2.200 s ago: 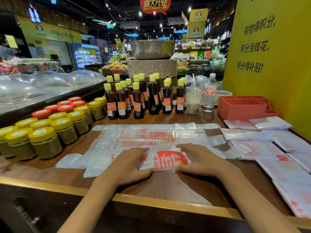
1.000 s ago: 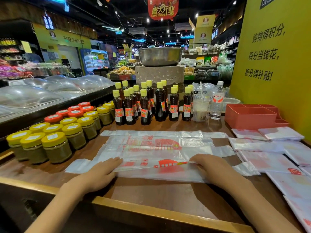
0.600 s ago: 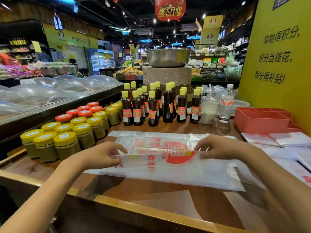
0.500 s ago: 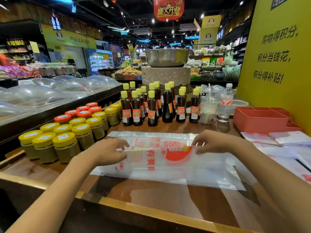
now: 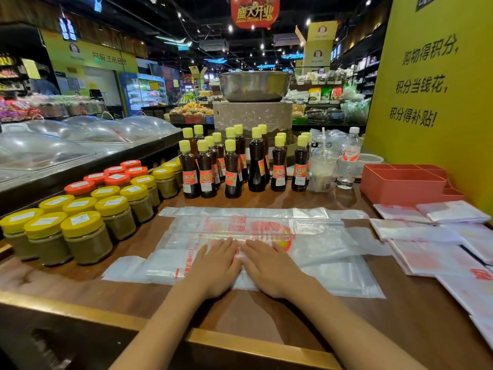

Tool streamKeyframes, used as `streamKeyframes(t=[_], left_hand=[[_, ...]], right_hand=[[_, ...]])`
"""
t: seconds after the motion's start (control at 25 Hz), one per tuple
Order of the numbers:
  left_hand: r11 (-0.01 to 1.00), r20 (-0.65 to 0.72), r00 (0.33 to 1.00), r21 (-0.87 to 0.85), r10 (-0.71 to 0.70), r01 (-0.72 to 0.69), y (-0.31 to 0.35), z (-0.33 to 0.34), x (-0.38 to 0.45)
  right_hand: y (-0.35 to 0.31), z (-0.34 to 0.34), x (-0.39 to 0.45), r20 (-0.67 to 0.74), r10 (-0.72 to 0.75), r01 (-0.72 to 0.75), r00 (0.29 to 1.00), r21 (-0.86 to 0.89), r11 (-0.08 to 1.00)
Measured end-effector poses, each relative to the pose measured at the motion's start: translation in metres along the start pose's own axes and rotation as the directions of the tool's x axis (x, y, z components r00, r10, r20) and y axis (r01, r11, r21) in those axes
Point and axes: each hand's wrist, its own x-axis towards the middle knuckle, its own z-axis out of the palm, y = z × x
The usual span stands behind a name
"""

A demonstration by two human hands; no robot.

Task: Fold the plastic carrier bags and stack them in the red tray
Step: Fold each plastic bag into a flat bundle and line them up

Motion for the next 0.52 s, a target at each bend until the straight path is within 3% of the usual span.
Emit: streamKeyframes(t=[0.24,0.4,0.52], left_hand=[[0.997,0.004,0.998,0.038,-0.065,0.065,-0.032,-0.003,-0.008],[0.989,0.001,0.99,0.048,-0.142,0.141,-0.052,-0.001,-0.016],[0.989,-0.011,0.989,0.035,-0.146,0.147,-0.051,0.0,-0.017]], right_hand=[[0.053,-0.009,-0.013,0.019,0.179,-0.179,0.984,-0.002,0.984],[0.114,-0.022,-0.04,0.065,0.374,-0.371,0.925,-0.056,0.927],[0.128,-0.024,-0.049,0.07,0.428,-0.427,0.901,-0.026,0.904]])
